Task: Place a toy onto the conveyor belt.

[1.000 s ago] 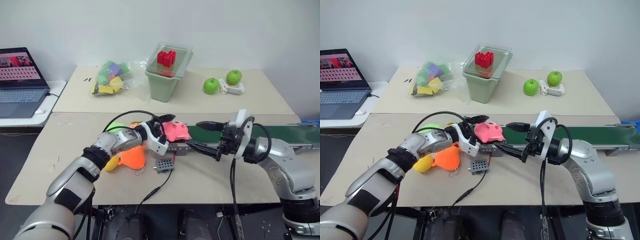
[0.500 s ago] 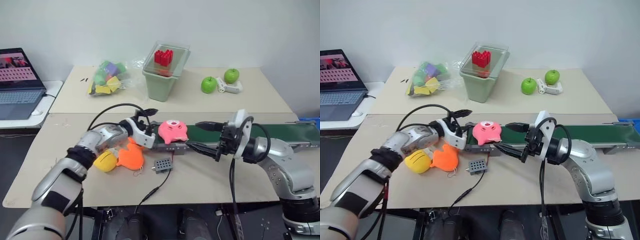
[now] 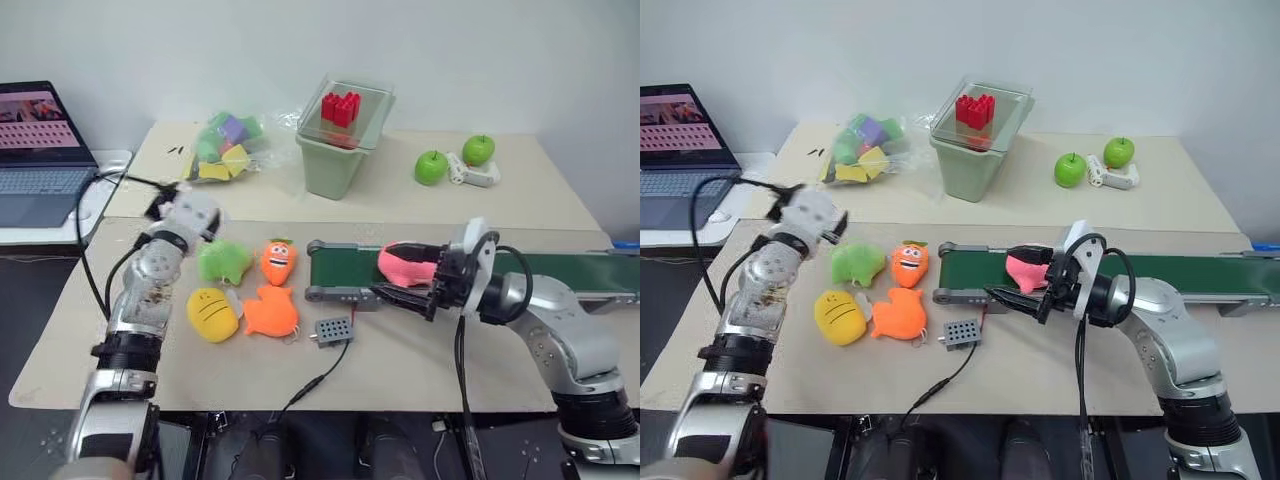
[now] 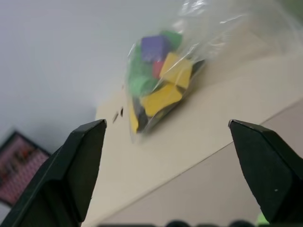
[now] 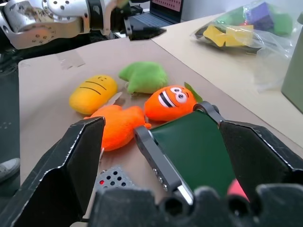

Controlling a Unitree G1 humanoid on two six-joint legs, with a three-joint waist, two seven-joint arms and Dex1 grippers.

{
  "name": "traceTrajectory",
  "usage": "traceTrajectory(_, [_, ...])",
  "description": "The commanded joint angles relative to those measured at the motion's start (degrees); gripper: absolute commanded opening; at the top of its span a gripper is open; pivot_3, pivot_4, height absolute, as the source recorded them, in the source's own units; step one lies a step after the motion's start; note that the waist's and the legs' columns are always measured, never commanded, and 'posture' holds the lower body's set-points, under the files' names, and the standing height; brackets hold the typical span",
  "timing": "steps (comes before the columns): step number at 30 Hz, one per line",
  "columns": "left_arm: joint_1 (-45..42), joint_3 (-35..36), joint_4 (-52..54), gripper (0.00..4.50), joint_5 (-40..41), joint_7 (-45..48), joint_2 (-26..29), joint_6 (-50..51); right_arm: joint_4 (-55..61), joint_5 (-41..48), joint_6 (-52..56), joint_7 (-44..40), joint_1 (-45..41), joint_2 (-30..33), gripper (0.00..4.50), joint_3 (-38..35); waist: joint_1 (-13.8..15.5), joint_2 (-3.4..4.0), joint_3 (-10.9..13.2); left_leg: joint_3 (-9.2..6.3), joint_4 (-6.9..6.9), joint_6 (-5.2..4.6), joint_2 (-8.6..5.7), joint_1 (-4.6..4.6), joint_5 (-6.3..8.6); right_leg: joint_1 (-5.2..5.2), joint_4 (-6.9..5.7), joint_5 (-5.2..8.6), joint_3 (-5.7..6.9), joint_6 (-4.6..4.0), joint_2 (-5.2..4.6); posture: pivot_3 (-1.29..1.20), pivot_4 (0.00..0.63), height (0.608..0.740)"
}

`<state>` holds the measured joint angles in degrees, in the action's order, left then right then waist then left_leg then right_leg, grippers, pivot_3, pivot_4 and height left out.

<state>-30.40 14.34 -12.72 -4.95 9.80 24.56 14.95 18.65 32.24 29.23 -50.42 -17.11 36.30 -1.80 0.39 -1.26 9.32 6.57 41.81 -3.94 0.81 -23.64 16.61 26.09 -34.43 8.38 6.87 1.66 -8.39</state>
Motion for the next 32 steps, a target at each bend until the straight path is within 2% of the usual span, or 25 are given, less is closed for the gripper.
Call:
traceTrajectory(1, [2.71, 10.84, 11.15, 4.40, 10.55, -3.69, -3.91, 9.52, -0.43, -1.03, -0.98, 1.85, -0.91, -0.91, 4.50, -0.79, -0.06, 0.00, 0.00, 0.00, 0.01, 0.00, 0.00, 0.04, 0.00, -0.02, -0.04, 0.00, -0.02, 0.00, 0.00, 0.00, 0.150, 0.740])
traceTrajectory(5, [9.37, 18.30, 19.41, 4.40, 17.57, -5.33, -6.75, 13.94, -1.73, -2.83, -1.99, 4.54, -1.11, -3.00, 4.50, -0.60, -0.10, -0.01, 0.00, 0.00, -0.02, 0.11, 0.02, 0.24, -0.05, -0.13, 0.16, 0.00, -0.02, -0.01, 0.03, 0.00, 0.150, 0.740])
traceTrajectory(10, [18.37, 23.60, 22.60, 4.40, 22.00, -4.81, -7.86, 13.01, -2.09, -4.14, -2.53, 9.65, -1.19, -6.82, 4.50, -1.52, -0.01, 0.00, 0.00, -0.01, -0.07, 0.19, 0.05, 0.43, -0.07, -0.29, 0.20, -0.01, -0.05, -0.11, 0.06, 0.00, 0.150, 0.740])
traceTrajectory(18, [26.43, 24.22, 23.54, 4.40, 24.16, -3.45, -7.87, 8.09, -2.39, -5.62, -3.79, 15.89, 2.30, -10.96, 4.50, -3.75, 0.59, 0.00, 0.00, -0.02, -0.07, 0.18, 0.02, 0.36, -0.05, -0.28, 0.30, -0.01, -0.04, -0.20, 0.04, 0.00, 0.150, 0.740])
traceTrajectory(32, [27.70, 24.03, 23.64, 4.40, 28.32, -4.05, -8.80, 4.12, -6.37, -6.36, -6.83, 15.86, 4.30, -13.40, 4.50, -3.08, 0.15, 0.00, -0.01, 0.02, -0.09, 0.17, 0.04, 0.39, -0.04, -0.24, 0.28, 0.02, -0.08, -0.25, 0.07, 0.00, 0.150, 0.740])
